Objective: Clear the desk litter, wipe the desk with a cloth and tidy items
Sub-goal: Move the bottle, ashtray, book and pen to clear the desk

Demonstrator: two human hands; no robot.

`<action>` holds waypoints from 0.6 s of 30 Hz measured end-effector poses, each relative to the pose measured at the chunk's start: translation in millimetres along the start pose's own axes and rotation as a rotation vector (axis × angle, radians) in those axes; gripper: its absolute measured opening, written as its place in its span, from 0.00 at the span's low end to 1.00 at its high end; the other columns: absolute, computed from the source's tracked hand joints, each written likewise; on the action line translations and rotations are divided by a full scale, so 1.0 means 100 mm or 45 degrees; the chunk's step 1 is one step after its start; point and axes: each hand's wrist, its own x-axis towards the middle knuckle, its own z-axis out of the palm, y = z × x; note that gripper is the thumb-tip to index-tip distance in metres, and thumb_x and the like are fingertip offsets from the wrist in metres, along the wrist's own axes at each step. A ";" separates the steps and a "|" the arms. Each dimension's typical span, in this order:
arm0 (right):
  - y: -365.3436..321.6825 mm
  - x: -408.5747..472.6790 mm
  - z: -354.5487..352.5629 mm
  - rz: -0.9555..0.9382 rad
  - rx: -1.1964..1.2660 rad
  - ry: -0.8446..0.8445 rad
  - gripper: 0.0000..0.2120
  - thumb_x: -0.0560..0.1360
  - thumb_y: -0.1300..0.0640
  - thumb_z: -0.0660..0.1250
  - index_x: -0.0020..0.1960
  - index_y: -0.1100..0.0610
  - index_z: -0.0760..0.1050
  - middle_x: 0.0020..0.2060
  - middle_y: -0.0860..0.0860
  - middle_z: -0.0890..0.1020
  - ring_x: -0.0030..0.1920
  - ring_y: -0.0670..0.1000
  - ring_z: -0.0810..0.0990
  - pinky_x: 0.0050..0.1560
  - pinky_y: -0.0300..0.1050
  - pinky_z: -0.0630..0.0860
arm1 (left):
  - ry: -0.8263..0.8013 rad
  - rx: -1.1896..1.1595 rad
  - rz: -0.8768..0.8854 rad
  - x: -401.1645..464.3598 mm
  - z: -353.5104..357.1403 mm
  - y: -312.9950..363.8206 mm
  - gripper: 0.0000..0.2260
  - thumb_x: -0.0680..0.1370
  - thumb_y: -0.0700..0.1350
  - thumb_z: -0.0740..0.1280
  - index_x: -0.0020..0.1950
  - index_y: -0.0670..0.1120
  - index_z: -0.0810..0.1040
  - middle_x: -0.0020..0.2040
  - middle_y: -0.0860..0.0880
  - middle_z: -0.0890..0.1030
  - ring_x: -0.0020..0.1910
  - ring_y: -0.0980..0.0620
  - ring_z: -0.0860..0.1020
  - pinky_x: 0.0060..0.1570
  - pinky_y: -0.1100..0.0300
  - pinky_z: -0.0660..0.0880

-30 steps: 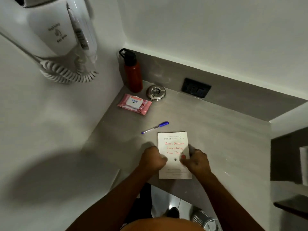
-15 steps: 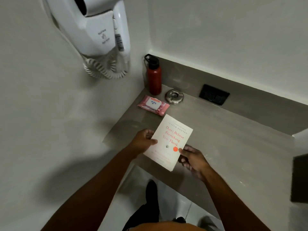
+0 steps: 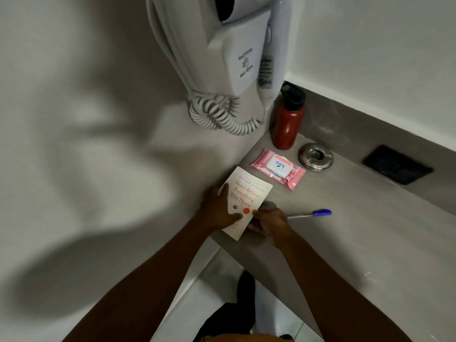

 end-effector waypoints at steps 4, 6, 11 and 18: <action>0.04 0.10 0.08 0.031 -0.012 0.085 0.06 0.79 0.65 0.66 0.43 0.60 0.75 0.49 0.60 0.84 0.43 0.56 0.84 0.40 0.49 0.84 | -0.051 0.214 0.098 0.08 0.10 -0.03 0.42 0.76 0.63 0.65 0.81 0.51 0.47 0.81 0.42 0.46 0.80 0.37 0.47 0.76 0.40 0.54; 0.04 0.12 0.13 0.042 -0.020 0.134 0.06 0.78 0.66 0.66 0.42 0.60 0.75 0.49 0.60 0.83 0.43 0.56 0.84 0.41 0.49 0.83 | -0.084 0.238 0.132 0.09 0.15 -0.03 0.38 0.78 0.61 0.63 0.81 0.53 0.48 0.82 0.43 0.42 0.80 0.37 0.43 0.77 0.39 0.49; -0.01 0.11 0.21 -0.007 -0.051 0.222 0.02 0.76 0.67 0.69 0.48 0.64 0.77 0.46 0.60 0.82 0.37 0.53 0.82 0.24 0.39 0.78 | -0.071 0.249 0.159 0.10 0.25 -0.06 0.33 0.80 0.59 0.59 0.81 0.55 0.47 0.82 0.44 0.40 0.80 0.37 0.40 0.77 0.40 0.43; -0.13 -0.06 -0.09 -0.346 -0.508 0.275 0.06 0.74 0.65 0.71 0.51 0.62 0.82 0.48 0.60 0.85 0.47 0.58 0.85 0.48 0.53 0.83 | -0.017 0.179 0.220 -0.02 0.18 0.08 0.31 0.80 0.55 0.62 0.80 0.52 0.54 0.82 0.43 0.45 0.80 0.39 0.44 0.79 0.42 0.46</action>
